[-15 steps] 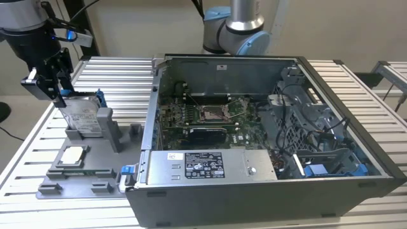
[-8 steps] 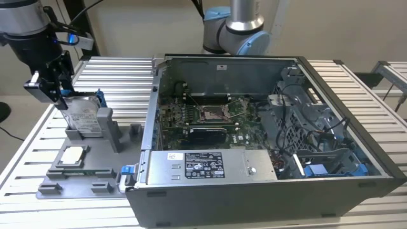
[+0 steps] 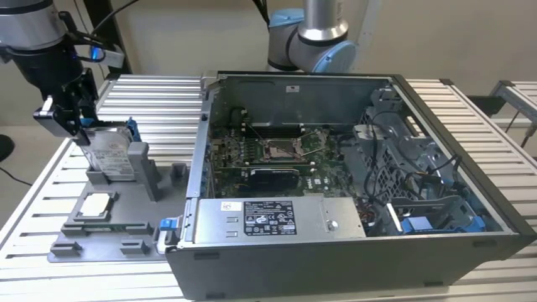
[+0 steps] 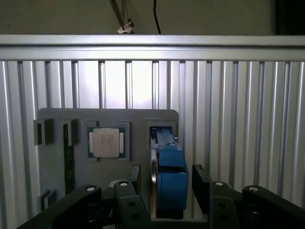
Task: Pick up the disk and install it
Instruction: 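Pick up the disk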
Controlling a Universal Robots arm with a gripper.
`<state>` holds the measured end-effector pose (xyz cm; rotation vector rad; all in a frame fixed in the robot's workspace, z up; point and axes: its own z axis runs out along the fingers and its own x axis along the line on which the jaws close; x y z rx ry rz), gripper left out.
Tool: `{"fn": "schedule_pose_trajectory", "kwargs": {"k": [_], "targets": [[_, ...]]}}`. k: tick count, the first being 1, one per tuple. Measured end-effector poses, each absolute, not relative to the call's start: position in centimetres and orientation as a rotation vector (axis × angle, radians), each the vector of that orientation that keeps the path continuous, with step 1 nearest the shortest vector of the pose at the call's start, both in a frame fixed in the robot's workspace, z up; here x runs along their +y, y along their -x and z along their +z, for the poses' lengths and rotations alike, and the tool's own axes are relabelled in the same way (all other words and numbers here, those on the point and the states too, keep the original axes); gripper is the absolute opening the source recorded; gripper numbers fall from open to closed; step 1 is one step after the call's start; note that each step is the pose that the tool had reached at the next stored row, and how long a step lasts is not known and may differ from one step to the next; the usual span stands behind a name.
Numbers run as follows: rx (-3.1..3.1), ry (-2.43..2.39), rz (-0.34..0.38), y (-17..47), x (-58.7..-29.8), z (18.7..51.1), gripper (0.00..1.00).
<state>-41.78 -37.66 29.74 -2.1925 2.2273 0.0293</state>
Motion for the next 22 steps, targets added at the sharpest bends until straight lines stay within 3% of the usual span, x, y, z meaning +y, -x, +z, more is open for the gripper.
{"fn": "schedule_pose_trajectory", "kwargs": {"k": [22], "targets": [[2.228, 2.193, 0.030, 41.75, -37.65, 29.14, 1.00]]}}
